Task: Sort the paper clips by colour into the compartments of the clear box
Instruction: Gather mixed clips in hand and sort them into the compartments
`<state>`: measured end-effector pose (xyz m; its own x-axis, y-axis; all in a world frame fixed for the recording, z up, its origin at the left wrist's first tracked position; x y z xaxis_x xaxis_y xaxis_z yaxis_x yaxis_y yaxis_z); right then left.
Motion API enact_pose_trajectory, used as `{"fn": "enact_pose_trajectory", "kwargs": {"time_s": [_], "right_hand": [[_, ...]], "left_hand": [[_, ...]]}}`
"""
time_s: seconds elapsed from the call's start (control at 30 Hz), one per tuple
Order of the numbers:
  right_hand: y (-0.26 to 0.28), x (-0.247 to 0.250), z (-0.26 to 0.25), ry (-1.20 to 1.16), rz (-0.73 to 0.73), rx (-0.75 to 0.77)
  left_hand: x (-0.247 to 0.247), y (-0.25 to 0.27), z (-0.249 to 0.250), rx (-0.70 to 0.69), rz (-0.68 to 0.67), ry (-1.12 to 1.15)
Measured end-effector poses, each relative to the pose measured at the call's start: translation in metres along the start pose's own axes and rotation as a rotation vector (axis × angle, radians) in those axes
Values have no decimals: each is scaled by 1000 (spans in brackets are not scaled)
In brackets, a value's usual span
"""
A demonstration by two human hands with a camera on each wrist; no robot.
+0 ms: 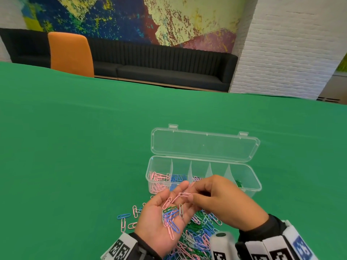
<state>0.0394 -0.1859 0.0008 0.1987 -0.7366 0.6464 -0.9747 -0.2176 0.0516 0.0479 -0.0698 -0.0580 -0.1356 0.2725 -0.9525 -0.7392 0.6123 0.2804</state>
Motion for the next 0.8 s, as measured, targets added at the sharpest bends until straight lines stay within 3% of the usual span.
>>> {"fn": "enact_pose_trajectory", "kwargs": {"time_s": [0.2, 0.4, 0.8], "right_hand": [[5, 10, -4, 89, 129, 23], [7, 5, -10, 208, 159, 61], [19, 70, 16, -69, 357, -70]], "left_hand": [[-2, 1, 2, 0, -16, -11], [-4, 1, 7, -7, -54, -74], [3, -6, 14, -38, -138, -118]]}}
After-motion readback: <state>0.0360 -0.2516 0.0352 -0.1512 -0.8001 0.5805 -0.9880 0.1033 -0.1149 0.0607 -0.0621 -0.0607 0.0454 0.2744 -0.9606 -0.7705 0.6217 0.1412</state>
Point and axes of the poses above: each hand's wrist, its own y-axis away from the middle knuckle, its own x-axis out of the back of the hand, z = x × y, the point moved 3 cm from there along -y, towards the middle knuckle, and after that the axes turned 6 degrees about -y, right-handed, at the moved point
